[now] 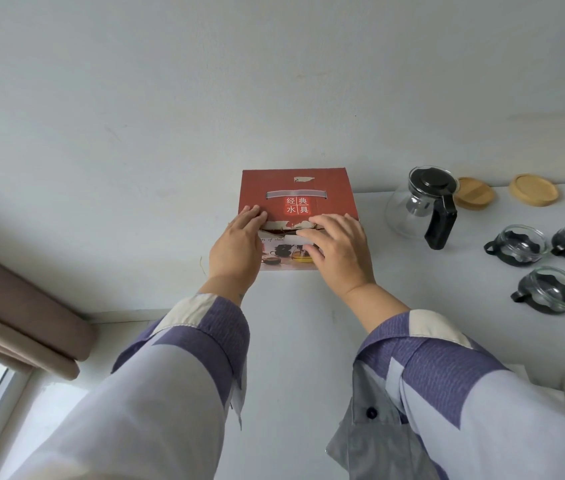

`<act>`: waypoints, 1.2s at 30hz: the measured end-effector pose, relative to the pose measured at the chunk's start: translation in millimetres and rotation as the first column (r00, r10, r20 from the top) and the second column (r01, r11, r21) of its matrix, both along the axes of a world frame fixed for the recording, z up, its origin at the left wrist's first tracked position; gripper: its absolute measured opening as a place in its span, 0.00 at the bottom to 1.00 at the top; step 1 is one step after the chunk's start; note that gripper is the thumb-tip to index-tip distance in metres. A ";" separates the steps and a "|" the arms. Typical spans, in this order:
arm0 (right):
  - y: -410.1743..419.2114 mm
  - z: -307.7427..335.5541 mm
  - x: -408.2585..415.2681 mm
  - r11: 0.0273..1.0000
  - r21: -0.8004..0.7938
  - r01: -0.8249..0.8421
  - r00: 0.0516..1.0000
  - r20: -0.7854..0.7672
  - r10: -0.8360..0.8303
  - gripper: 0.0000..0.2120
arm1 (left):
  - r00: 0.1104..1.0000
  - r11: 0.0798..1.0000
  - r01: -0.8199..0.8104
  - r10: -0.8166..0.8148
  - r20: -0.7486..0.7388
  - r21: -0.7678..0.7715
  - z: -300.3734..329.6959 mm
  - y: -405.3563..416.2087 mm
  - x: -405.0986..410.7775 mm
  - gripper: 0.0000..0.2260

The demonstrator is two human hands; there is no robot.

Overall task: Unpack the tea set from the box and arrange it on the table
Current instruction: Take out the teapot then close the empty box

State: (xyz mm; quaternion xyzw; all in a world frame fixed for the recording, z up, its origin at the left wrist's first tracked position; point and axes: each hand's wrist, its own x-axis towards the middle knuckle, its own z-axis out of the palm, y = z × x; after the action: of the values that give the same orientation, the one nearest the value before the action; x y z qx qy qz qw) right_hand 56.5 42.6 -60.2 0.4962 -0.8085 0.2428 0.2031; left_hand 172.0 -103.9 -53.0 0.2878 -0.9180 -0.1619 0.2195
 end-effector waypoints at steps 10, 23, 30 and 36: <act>1.4 -4.3 -2.0 1.000 -0.019 0.010 0.995 -0.097 -0.012 0.11 | 1.000 1.000 0.009 -0.009 0.005 -0.001 -4.1 -1.4 -1.2 0.19; -15.1 9.2 -1.9 0.984 -0.096 0.150 0.979 0.155 -0.134 0.06 | 0.999 1.000 0.020 -0.020 -0.037 0.017 -8.0 0.8 -1.7 0.17; -25.5 10.4 -2.8 0.972 -0.016 0.236 0.957 0.178 -0.229 0.05 | 0.999 1.000 0.028 -0.027 -0.025 0.005 -9.2 0.0 0.0 0.18; -15.9 -2.0 -9.2 0.958 -0.034 0.283 0.935 0.234 -0.268 0.16 | 0.999 0.998 0.025 -0.026 -0.023 -0.051 -2.5 -2.3 0.8 0.18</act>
State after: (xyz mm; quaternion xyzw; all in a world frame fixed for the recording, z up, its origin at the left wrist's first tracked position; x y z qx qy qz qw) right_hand 47.4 26.8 -62.2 0.3398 -0.8793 0.2940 0.1579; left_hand 172.8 -106.2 -55.5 0.2683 -0.9228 -0.1449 0.2354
